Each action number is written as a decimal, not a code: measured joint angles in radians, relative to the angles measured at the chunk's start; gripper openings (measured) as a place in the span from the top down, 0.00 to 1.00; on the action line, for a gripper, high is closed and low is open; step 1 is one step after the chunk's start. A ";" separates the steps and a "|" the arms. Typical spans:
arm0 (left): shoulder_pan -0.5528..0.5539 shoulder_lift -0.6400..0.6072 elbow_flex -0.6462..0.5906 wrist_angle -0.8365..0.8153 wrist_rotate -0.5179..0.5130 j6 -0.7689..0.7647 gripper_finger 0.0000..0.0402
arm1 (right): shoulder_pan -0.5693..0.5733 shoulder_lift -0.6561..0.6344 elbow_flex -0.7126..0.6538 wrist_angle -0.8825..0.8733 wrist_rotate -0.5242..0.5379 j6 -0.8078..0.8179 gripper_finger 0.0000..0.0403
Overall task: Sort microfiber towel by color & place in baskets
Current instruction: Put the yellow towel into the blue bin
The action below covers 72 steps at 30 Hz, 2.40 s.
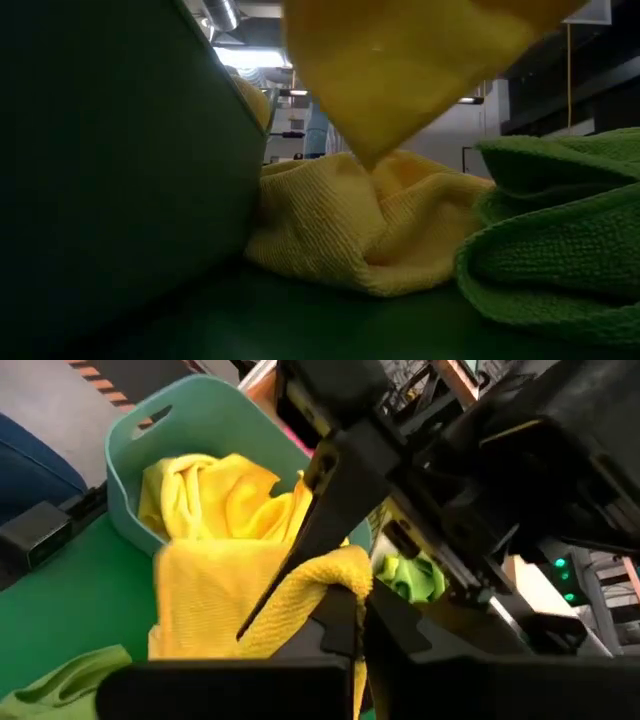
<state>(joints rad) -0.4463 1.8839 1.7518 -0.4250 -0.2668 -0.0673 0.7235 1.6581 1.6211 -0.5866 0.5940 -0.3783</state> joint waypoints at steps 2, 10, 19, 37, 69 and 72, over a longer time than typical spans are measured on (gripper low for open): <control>0.002 0.000 0.000 0.009 0.001 0.025 0.51 | 0.000 0.000 0.000 0.007 0.000 -0.010 0.98; 0.002 0.000 0.000 0.012 0.002 0.038 0.64 | 0.000 0.000 0.000 0.007 0.000 -0.013 0.98; 0.001 0.000 0.000 0.005 0.005 0.036 0.92 | 0.001 0.000 0.000 0.007 0.003 0.056 0.91; -0.028 -0.050 0.000 -0.012 -0.013 -0.024 0.95 | 0.004 0.000 0.188 -0.224 0.041 0.185 0.59; -0.295 -0.252 -0.277 -0.486 -0.235 -0.765 0.95 | 0.002 0.000 0.232 -0.602 -0.117 0.462 0.60; -0.287 -0.251 -0.385 -0.432 -0.228 -0.823 0.95 | 0.002 0.000 0.232 -0.584 -0.117 0.464 0.60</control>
<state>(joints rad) -0.7338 1.6325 1.3669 -0.8573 -0.4946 -0.8898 0.7258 1.6585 1.8530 -1.1706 0.4774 0.0853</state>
